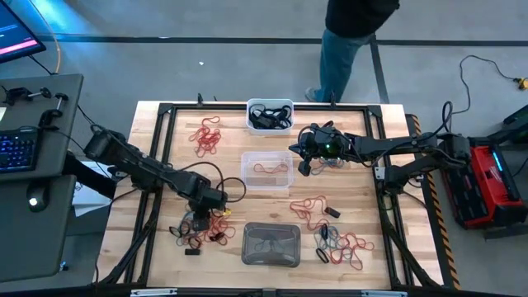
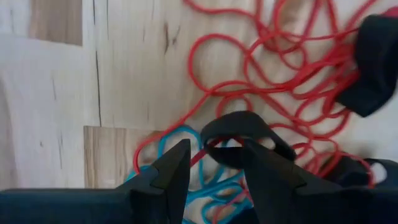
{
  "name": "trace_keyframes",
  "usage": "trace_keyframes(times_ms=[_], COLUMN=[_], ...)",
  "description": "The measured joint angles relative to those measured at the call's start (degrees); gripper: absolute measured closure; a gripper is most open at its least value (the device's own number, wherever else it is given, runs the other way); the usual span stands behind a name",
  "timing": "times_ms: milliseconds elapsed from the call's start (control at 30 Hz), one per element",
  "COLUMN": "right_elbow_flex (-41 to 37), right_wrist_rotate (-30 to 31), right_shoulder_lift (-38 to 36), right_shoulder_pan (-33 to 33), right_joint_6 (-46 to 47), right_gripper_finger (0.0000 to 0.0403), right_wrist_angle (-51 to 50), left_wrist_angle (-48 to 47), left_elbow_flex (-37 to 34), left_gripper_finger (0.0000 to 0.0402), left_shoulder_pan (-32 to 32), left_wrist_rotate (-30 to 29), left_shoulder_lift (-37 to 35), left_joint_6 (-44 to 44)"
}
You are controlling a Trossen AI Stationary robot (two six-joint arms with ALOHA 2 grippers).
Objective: Sort rubber bands into baskets
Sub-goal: Put the black rubber band into the white bin
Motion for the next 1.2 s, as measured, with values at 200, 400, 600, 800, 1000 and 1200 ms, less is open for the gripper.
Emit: trace_keyframes(times_ms=[200,400,600,800,1000,1200], right_elbow_flex=[0.0,0.0,0.0,0.0,0.0,0.0], right_wrist_rotate=[0.0,0.0,0.0,0.0,0.0,0.0], right_shoulder_lift=[0.0,0.0,0.0,0.0,0.0,0.0], right_shoulder_pan=[0.0,0.0,0.0,0.0,0.0,0.0], right_joint_6=[0.0,0.0,0.0,0.0,0.1,0.7], right_gripper_finger=[0.0403,0.0403,0.0403,0.0403,0.0403,0.0403], right_wrist_angle=[-0.1,-0.1,0.0,0.0,-0.1,-0.2], left_wrist_angle=[-0.1,-2.4,-4.8,-4.4,-0.3,8.8], left_elbow_flex=[0.0,1.0,3.4,7.3,13.9,20.0], left_gripper_finger=[0.0307,0.0392,0.0398,0.0399,0.0401,0.0401], left_shoulder_pan=[0.0,0.2,3.6,12.2,23.6,34.7], left_wrist_rotate=[-0.9,-1.5,-3.4,-7.5,-9.6,-9.7], left_shoulder_lift=[1.5,0.7,-0.9,-2.0,-2.1,-2.1], left_joint_6=[1.7,5.0,9.6,15.3,23.3,29.6])
